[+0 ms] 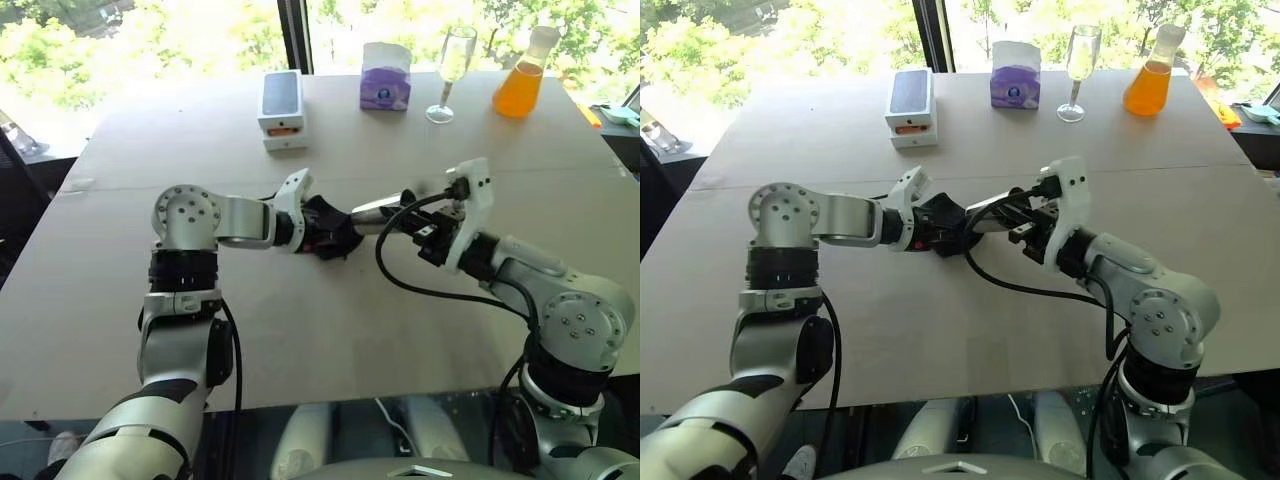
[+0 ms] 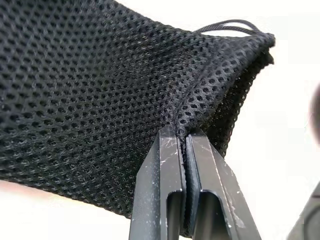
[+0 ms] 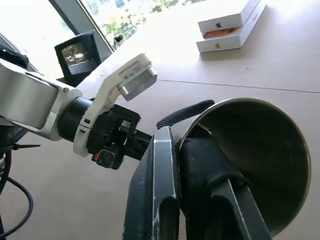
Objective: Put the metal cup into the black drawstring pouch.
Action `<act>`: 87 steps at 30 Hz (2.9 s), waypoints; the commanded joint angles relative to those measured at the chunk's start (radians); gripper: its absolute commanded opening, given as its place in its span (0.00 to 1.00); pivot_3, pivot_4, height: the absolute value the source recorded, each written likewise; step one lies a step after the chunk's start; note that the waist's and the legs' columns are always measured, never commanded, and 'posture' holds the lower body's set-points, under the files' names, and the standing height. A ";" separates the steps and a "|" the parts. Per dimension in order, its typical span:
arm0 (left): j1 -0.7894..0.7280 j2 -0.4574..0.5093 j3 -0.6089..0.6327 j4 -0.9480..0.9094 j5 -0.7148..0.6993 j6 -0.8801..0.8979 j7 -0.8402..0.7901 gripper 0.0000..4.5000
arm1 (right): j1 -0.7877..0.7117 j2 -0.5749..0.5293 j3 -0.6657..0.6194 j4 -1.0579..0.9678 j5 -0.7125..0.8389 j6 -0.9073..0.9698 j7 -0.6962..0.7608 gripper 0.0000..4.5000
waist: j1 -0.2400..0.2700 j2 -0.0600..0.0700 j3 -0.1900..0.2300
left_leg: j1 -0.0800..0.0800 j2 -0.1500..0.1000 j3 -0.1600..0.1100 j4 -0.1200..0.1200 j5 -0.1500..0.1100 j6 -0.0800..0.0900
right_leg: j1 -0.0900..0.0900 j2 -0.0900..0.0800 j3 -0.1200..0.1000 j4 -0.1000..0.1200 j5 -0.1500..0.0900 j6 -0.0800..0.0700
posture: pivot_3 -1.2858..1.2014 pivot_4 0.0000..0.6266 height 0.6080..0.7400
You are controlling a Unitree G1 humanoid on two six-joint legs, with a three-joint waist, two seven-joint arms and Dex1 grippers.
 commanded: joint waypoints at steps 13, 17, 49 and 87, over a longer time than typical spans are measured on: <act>-0.041 -0.010 0.016 0.020 -0.290 0.001 0.201 0.00 | 0.144 0.019 0.207 0.171 -0.139 -0.319 0.067 0.02 | -0.020 0.000 0.000 | 0.000 0.001 0.001 0.000 0.000 -0.001 | -0.002 0.001 0.001 0.002 0.000 0.000 | 0.52 0.24 1.00; -0.058 -0.015 0.020 0.028 -0.329 0.001 0.234 0.00 | 0.138 0.019 0.223 0.195 -0.149 -0.351 0.080 0.02 | -0.019 0.000 0.000 | 0.000 0.000 0.001 0.000 0.000 -0.001 | -0.002 0.001 0.002 0.002 0.000 0.000 | 0.52 0.24 1.00; 0.055 -0.032 -0.152 -0.179 -0.679 -0.299 0.370 0.00 | -0.130 0.056 0.480 0.697 -0.680 -1.061 0.359 0.02 | -0.020 0.000 0.000 | 0.000 0.000 0.001 0.000 0.001 -0.002 | -0.003 0.001 0.003 0.001 0.000 0.000 | 0.52 0.24 1.00; 0.212 0.097 -0.150 -0.465 -0.169 -0.298 -0.395 0.00 | -0.139 0.039 0.408 0.807 -0.739 -1.257 0.419 0.02 | -0.021 0.000 0.000 | 0.001 0.001 0.000 -0.001 0.002 -0.003 | -0.002 0.002 0.002 0.001 0.000 0.000 | 0.52 0.24 1.00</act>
